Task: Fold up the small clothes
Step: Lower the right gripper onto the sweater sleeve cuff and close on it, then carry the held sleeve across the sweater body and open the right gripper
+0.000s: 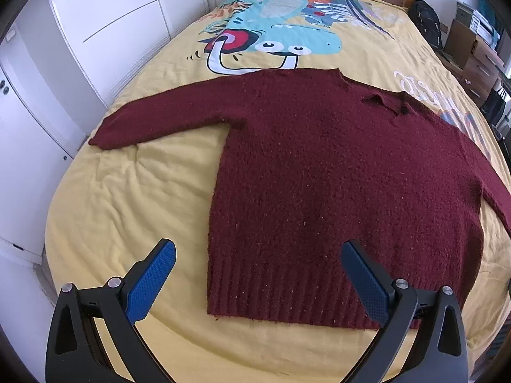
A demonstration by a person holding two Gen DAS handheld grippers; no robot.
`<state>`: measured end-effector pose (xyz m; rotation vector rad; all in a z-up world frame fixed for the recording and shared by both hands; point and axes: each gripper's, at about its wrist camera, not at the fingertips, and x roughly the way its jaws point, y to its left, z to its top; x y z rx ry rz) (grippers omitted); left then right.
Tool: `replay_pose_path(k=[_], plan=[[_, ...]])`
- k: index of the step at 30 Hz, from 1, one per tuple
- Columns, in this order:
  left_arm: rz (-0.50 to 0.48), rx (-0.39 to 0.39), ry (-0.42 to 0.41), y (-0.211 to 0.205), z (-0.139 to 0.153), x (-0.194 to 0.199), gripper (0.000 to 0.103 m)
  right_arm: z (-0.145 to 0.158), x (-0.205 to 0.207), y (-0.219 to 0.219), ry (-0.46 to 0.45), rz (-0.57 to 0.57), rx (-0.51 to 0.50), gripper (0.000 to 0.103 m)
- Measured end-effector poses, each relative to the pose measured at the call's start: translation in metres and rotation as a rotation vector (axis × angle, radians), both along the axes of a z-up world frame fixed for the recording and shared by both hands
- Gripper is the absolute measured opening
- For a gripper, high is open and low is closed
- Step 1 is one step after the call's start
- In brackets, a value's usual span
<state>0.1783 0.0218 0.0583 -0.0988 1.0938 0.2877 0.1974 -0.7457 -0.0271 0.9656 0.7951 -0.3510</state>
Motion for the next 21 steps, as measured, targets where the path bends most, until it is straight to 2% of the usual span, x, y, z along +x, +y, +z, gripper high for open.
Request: replay_pose_path(k=[1,3,4,8,13,18,21], plan=[[0.002,-0.006,0.001,0.002,-0.002,-0.001,0.102,0.0,0.002,-0.003,0.01,-0.002,0.005,0.026],[0.005,-0.01,0.007,0.004,-0.005,-0.001,0.102,0.002,0.006,-0.007,0.014,0.006,0.019,0.014],[0.007,-0.015,0.01,0.007,-0.007,-0.002,0.102,0.003,0.007,-0.007,0.021,0.011,0.01,0.013],[0.023,-0.042,0.012,0.015,-0.01,-0.004,0.102,0.032,0.022,0.005,0.041,0.094,-0.097,0.011],[0.042,-0.043,-0.015,0.027,-0.008,-0.008,0.102,0.072,0.04,0.036,0.002,0.202,-0.162,0.01],[0.05,-0.076,-0.033,0.039,-0.009,-0.013,0.102,0.111,0.065,0.091,-0.041,0.322,-0.146,0.01],[0.056,-0.11,-0.048,0.05,-0.01,-0.02,0.102,0.13,0.083,0.139,-0.059,0.402,-0.12,0.01]])
